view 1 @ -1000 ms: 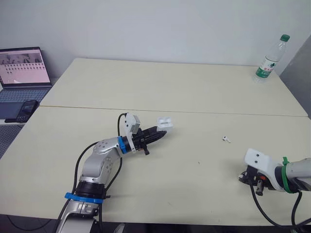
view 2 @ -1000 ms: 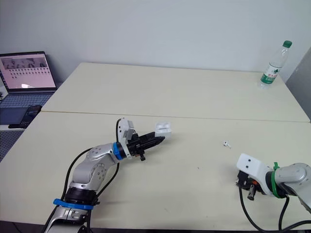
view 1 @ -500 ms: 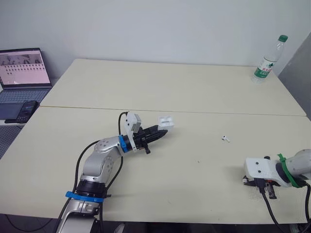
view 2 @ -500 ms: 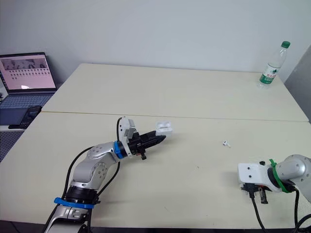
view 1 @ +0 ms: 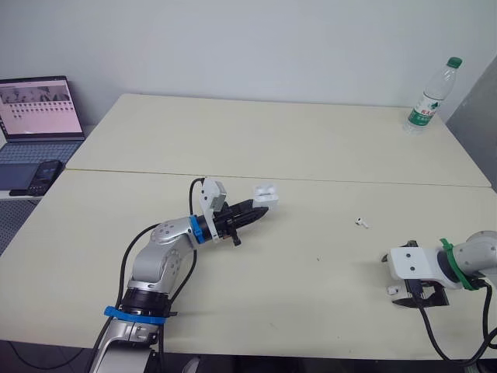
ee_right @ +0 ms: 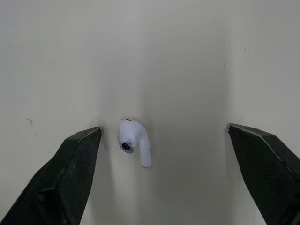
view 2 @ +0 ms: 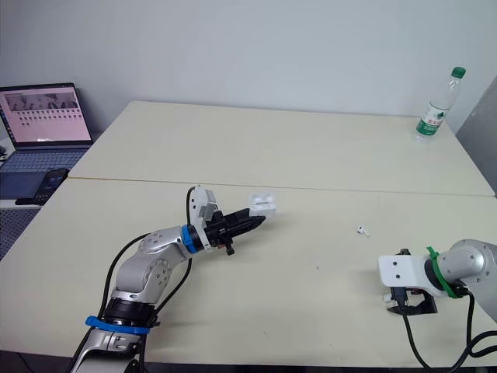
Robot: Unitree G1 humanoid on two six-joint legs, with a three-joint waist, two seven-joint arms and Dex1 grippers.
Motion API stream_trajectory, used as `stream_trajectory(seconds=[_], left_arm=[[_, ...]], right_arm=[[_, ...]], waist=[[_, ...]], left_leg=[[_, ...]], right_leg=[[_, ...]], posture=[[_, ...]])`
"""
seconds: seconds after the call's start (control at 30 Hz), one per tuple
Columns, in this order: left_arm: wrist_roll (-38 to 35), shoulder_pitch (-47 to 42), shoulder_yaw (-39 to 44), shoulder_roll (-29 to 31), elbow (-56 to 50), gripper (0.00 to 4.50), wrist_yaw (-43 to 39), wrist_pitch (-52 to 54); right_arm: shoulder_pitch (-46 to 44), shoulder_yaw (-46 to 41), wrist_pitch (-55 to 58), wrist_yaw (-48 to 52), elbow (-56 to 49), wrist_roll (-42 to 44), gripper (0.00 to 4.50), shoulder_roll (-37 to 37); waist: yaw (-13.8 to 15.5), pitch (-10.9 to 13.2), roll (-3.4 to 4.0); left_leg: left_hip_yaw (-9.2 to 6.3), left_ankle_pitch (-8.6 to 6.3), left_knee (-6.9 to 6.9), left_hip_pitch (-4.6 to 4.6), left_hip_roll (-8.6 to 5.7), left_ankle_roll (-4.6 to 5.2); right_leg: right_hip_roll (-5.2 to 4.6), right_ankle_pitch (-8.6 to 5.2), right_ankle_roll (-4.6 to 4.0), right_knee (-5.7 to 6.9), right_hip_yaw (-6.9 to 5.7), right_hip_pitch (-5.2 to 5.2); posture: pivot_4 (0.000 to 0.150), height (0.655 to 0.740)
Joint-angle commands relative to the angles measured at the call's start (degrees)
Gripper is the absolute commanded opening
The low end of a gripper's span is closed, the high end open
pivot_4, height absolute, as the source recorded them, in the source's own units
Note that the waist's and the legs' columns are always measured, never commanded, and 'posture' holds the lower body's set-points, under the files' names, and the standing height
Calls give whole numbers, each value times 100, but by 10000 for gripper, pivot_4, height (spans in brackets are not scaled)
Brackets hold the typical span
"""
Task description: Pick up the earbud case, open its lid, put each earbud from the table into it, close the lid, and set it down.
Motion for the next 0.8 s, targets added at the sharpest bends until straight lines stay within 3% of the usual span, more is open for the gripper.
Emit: stream_trajectory(seconds=[0.03, 0.8], left_arm=[[-23, -63, -13, -12, -240, 7836, 24, -18], [0, -90, -79, -12, -231, 7836, 18, -33]], right_arm=[[74, -113, 156, 89, -223, -14, 44772, -43], [-375, -121, 438, 63, -281, -270, 44772, 71]], waist=[[0, 0, 0], [-2, 0, 1]], left_leg=[[0, 0, 0, 0, 0, 0], [3, 0, 4, 1, -1, 0]], right_leg=[[0, 0, 0, 0, 0, 0], [0, 1, 0, 4, -1, -1]], posture=[[1500, 7362], [1500, 7362]])
